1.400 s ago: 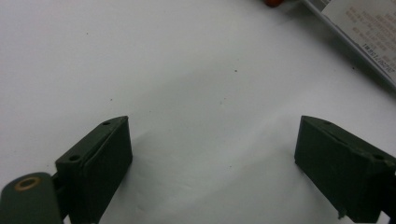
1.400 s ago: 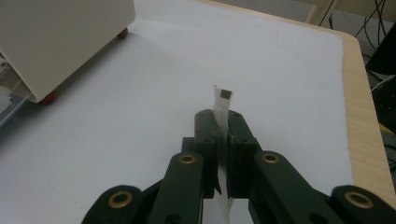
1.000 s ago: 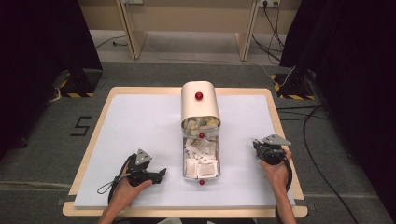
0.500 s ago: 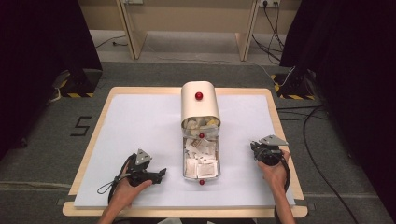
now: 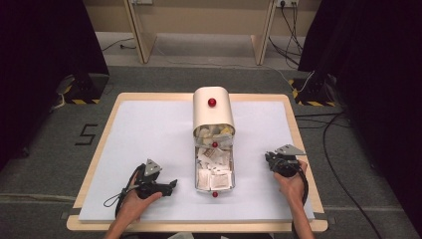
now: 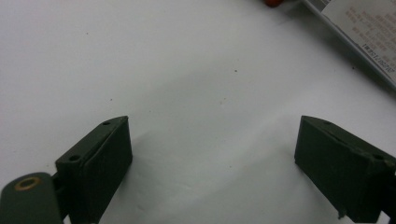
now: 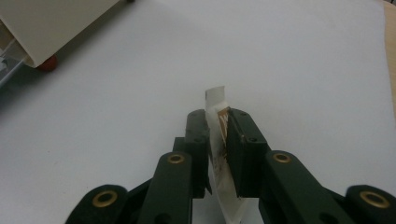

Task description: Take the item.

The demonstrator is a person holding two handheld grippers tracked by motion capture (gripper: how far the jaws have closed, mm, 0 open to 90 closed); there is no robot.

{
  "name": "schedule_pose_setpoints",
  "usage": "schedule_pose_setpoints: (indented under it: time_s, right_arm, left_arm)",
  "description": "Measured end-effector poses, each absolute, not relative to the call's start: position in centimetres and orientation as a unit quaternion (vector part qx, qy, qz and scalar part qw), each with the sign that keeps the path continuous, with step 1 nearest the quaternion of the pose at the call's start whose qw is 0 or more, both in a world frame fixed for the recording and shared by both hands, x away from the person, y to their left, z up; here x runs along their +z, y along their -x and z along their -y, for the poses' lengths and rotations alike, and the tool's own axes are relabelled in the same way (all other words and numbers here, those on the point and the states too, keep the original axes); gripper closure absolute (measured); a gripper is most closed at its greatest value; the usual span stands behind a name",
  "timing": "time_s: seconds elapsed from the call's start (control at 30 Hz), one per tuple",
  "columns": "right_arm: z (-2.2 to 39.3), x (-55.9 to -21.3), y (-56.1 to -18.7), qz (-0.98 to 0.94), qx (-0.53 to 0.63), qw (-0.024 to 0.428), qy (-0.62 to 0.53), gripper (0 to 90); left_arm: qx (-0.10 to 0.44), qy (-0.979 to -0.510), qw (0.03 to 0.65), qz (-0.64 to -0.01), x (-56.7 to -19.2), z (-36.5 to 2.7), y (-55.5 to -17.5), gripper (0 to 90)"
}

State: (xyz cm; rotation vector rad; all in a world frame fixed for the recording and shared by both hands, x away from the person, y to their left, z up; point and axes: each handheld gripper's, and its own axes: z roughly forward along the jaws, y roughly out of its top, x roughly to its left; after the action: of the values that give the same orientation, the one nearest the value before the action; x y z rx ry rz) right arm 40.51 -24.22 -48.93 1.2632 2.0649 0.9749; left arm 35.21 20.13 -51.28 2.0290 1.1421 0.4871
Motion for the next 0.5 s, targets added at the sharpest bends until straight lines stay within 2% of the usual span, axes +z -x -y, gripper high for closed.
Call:
schedule_pose_setpoints:
  time_s: [0.27,0.5]
  right_arm:
    - [24.08,-49.09,-40.53,-0.764,0.362,0.255,-0.47,74.4]
    - [23.94,-49.14,-40.54,-0.76,0.367,0.25,-0.474,65.6]
  left_arm:
    - [0.19,-0.792,0.372,-0.446,-51.28,-20.13,-35.21,10.5]
    - [0.19,-0.792,0.372,-0.446,-51.28,-20.14,-35.21,10.5]
